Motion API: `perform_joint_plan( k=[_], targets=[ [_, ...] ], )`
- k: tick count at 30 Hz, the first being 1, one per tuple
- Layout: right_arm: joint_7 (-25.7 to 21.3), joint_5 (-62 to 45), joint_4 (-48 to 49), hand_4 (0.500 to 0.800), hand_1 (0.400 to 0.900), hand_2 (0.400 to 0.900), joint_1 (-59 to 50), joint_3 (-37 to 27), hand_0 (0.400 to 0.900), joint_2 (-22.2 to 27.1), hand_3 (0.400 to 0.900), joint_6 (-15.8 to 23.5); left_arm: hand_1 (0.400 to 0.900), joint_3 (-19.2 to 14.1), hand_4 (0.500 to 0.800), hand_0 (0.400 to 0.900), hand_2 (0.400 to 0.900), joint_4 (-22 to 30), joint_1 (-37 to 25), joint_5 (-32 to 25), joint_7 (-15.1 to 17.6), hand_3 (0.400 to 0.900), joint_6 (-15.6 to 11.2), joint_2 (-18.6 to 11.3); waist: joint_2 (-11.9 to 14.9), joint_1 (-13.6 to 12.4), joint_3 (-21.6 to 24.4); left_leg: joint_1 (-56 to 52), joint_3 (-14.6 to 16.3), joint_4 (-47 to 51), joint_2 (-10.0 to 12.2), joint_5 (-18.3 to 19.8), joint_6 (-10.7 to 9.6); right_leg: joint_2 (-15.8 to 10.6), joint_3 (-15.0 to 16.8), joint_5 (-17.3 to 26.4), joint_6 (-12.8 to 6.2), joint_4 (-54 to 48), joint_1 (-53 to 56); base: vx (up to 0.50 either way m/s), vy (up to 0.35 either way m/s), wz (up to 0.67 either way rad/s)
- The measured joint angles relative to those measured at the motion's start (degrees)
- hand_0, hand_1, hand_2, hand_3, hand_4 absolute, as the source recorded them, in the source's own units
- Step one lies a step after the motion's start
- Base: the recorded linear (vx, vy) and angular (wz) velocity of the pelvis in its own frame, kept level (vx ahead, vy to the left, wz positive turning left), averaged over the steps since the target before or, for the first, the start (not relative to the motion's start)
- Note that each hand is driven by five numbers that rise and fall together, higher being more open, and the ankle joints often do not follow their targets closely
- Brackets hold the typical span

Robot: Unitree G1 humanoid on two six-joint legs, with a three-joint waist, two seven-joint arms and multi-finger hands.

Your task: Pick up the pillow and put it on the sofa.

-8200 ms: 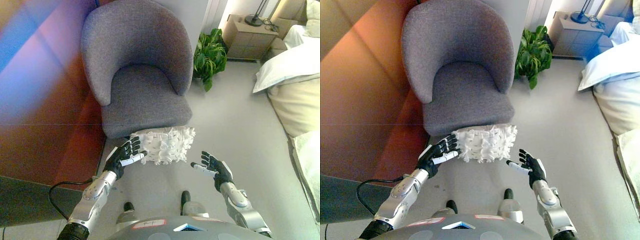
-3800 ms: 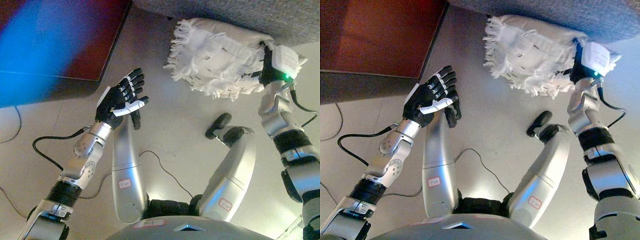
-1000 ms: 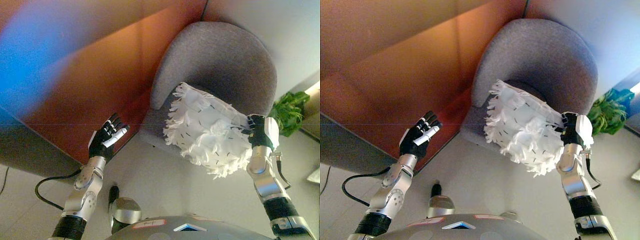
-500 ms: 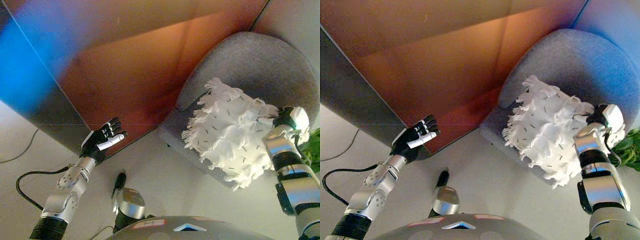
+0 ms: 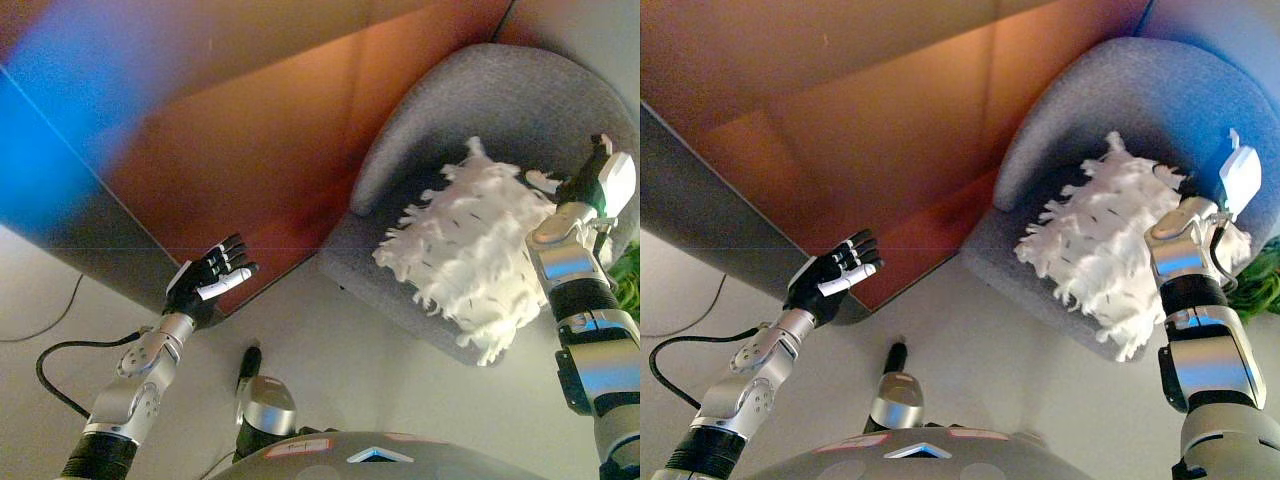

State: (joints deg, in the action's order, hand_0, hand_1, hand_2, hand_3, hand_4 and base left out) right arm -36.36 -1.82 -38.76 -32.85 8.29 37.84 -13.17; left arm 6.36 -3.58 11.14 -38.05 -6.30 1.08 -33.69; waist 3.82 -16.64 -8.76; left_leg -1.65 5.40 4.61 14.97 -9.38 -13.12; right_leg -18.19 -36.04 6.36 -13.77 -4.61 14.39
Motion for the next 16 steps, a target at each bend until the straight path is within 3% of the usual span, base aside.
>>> perform_joint_plan(
  k=[3,9,12,16],
  targets=[
    [-0.3,0.1,7.3,0.800,0.900,0.900,4.6,-1.8,0.900,-1.5,0.900,2.6,0.900,1.1,0.800,0.900,0.900,0.0,-0.1,0.0,0.9,0.900,-0.1,0.2,0.0,1.7,0.0,-1.4,1.7,0.0,0.0,0.4,0.3,-0.3,1.8,0.1,0.05,0.3,-0.2,-0.09,0.024,-0.28],
    [1.8,-0.4,19.3,0.800,0.900,0.900,18.0,-3.1,0.900,-6.0,0.900,6.8,0.900,1.5,0.800,0.900,0.900,0.0,-0.4,0.1,2.2,0.900,-1.3,3.3,-0.2,6.0,0.5,-2.6,5.3,0.0,0.1,0.8,0.6,-1.3,5.7,0.4,-0.08,1.6,-2.8,-0.14,0.024,-0.37],
    [4.9,-3.2,23.0,0.800,0.900,0.900,26.1,-4.2,0.900,-11.2,0.900,7.9,0.900,1.5,0.800,0.900,0.900,-0.1,-0.4,0.2,2.9,0.900,-1.3,5.1,-0.5,8.8,1.5,-3.3,7.7,0.0,0.1,1.1,0.7,-1.6,8.3,0.4,-0.08,2.3,-4.6,-0.13,0.027,-0.37],
    [11.9,-6.5,25.4,0.800,0.900,0.900,35.1,-4.0,0.900,-14.5,0.900,7.3,0.900,1.5,0.800,0.900,0.900,-1.3,-0.7,2.5,3.9,0.900,-1.2,7.3,-1.6,13.3,3.0,-4.4,10.6,0.0,0.1,1.5,0.9,-1.9,11.5,0.5,-0.31,2.9,-6.6,-0.09,0.035,-0.28]
  ],
)
